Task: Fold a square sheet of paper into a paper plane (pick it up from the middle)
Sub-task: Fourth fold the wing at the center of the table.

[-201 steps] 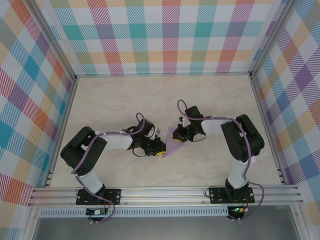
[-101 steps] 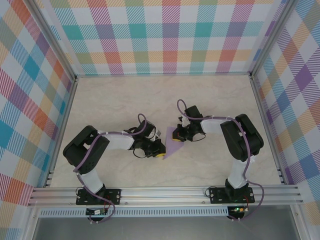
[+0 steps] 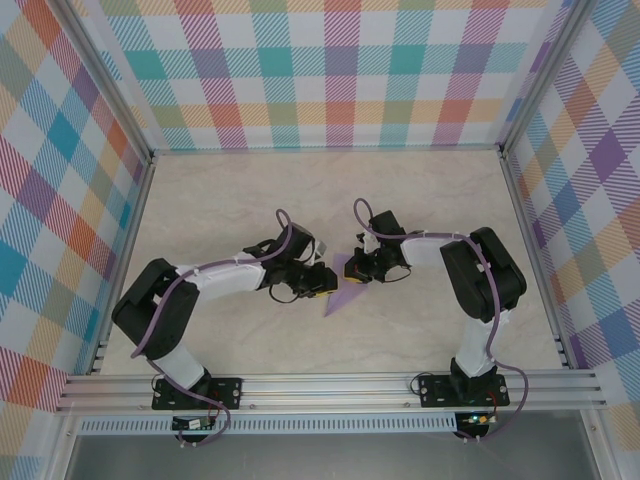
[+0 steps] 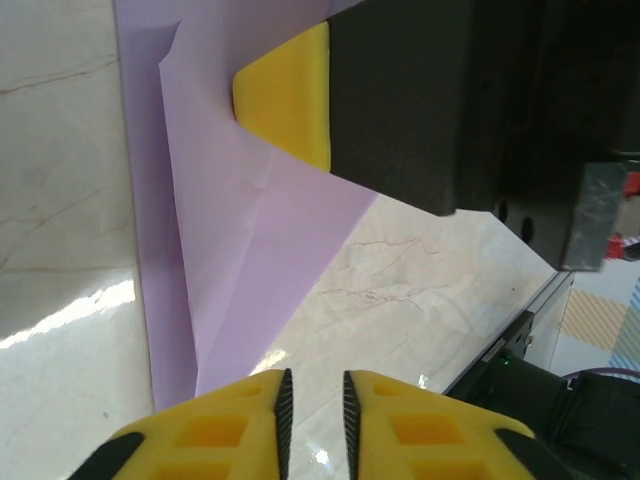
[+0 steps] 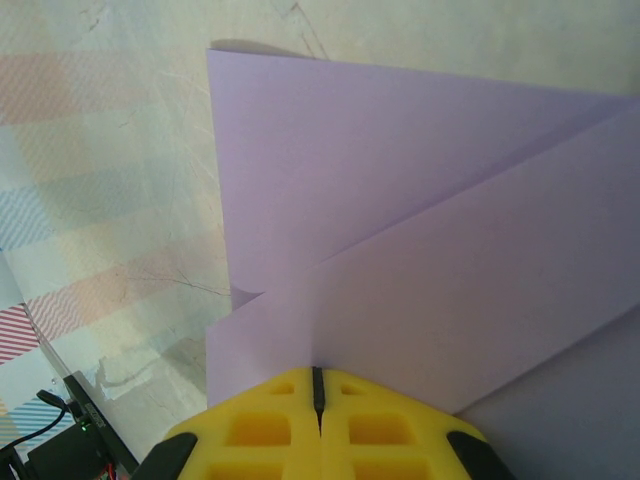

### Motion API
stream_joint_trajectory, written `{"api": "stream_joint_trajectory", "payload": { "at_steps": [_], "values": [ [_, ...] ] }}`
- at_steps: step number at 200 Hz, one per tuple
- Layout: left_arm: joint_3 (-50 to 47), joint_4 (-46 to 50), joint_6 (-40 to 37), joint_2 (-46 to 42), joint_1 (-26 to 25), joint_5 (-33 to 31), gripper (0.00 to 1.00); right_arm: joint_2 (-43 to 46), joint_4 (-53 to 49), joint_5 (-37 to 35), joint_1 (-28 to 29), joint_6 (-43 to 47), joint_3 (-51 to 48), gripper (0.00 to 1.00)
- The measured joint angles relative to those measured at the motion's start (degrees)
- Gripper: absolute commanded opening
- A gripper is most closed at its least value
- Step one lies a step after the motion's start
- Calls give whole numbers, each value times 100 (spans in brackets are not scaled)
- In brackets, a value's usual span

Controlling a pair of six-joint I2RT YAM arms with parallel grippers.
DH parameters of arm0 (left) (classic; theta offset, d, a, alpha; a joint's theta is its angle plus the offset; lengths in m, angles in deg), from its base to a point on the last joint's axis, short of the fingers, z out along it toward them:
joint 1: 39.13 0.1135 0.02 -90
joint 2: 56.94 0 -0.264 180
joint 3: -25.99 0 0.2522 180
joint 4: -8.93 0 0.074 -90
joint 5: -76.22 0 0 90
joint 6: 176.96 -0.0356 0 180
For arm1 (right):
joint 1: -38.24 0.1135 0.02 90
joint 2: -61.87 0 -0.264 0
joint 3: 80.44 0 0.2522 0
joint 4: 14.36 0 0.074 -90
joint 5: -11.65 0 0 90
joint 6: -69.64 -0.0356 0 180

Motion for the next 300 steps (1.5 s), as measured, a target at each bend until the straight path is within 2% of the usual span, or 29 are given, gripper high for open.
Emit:
{"api": "stream_joint_trajectory", "payload": {
  "at_steps": [21, 59, 203, 300],
  "values": [
    [17, -79, 68, 337, -17, 22, 12, -20, -15, 15, 0, 0, 24, 5],
    [-57, -310, 271, 651, -22, 133, 11, -57, -31, 44, 0, 0, 66, 5],
    [-728, -1003, 824, 542, -66, 205, 11, -116, -59, 90, 0, 0, 122, 5],
    [-1071, -693, 841, 153, -216, 208, 10, -116, -59, 103, 0, -2, 122, 4]
  ]
}}
